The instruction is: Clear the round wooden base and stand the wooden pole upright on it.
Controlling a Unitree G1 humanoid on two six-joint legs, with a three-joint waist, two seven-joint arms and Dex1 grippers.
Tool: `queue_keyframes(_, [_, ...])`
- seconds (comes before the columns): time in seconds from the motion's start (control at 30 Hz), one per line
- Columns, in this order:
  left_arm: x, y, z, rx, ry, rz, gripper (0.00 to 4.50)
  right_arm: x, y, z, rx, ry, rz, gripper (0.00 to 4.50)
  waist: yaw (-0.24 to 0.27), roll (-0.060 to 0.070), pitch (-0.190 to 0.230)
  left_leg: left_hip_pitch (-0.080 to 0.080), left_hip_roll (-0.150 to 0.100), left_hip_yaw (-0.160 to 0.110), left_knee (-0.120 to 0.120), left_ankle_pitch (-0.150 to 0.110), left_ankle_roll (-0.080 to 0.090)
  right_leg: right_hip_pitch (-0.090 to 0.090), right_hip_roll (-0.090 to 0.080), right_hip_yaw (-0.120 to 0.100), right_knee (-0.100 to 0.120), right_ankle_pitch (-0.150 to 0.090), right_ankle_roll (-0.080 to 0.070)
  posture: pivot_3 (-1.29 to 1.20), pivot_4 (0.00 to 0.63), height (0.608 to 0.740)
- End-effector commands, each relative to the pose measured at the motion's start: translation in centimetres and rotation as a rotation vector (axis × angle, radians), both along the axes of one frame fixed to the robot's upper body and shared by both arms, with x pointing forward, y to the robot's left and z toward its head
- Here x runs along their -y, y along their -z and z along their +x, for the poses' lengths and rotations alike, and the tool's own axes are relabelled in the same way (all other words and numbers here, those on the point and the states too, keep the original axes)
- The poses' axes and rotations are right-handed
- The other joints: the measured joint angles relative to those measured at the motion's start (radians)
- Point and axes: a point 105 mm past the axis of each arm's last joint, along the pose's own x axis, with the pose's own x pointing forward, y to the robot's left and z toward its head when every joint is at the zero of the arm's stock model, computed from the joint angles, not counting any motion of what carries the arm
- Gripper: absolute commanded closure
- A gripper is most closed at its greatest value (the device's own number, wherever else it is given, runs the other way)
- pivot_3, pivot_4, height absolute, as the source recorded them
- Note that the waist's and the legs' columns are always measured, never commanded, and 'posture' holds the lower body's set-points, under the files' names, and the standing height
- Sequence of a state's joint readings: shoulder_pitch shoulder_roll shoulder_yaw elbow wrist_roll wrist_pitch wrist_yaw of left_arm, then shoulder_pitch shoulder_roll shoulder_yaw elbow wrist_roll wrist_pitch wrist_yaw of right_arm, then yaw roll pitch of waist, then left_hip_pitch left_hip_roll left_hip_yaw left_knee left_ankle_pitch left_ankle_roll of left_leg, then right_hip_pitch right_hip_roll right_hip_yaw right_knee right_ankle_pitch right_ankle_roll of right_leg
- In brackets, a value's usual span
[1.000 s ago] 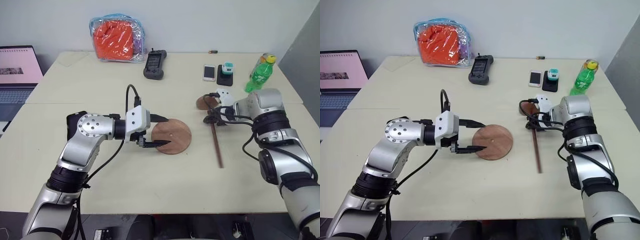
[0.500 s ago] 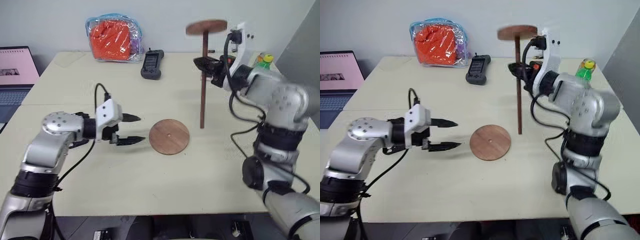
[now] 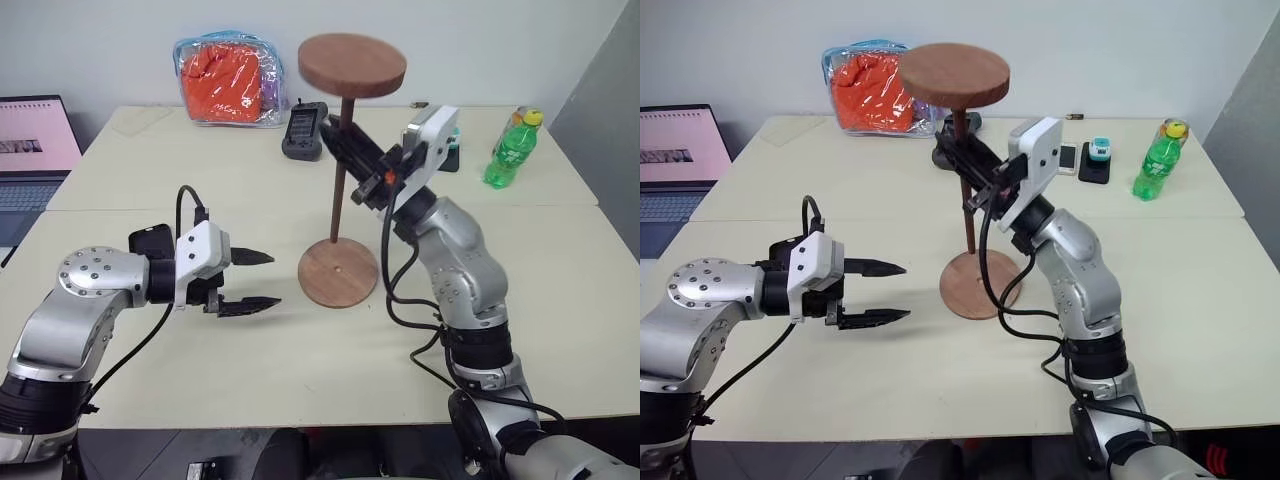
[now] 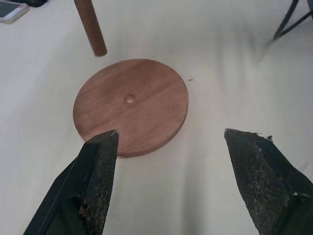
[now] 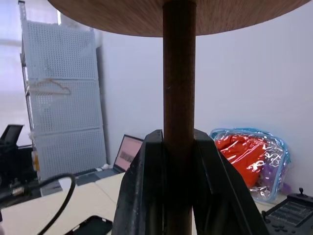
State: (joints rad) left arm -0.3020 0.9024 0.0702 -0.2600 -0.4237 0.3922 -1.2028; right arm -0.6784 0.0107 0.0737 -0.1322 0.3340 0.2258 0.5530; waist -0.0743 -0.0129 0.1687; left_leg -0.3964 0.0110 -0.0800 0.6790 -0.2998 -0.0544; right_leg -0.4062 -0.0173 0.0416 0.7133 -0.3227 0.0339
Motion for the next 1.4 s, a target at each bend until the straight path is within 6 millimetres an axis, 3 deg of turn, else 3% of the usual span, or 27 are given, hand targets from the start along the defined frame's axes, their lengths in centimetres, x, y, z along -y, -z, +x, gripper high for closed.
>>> queue_keyframes(0.03, [0.3, -0.3, 0.1, 0.015, 0.001, 0.009, 0.91, -0.3, 0.3, -0.7, 0.08, -0.012, -0.006, 4.24, -0.002, 0.0, 0.0, 0.0, 0.0, 0.0, 0.0, 0.0, 0.0, 0.0, 0.0, 0.0, 0.0, 0.0, 0.0, 0.0, 0.15, 0.74])
queue_keyframes(0.63, [-0.3, 0.4, -0.4, -0.026, 0.04, 0.068, 0.91, -0.5, 3.9, 0.0, 0.036, -0.016, -0.073, 4.24, -0.002, 0.0, 0.0, 0.0, 0.0, 0.0, 0.0, 0.0, 0.0, 0.0, 0.0, 0.0, 0.0, 0.0, 0.0, 0.0, 0.15, 0.74])
queue_keyframes(1.4, [0.2, 0.6, -0.1, -0.027, 0.059, 0.059, 0.91, -0.9, 5.5, 0.1, 0.013, -0.022, -0.099, 4.24, -0.002, 0.0, 0.0, 0.0, 0.0, 0.0, 0.0, 0.0, 0.0, 0.0, 0.0, 0.0, 0.0, 0.0, 0.0, 0.0, 0.15, 0.74])
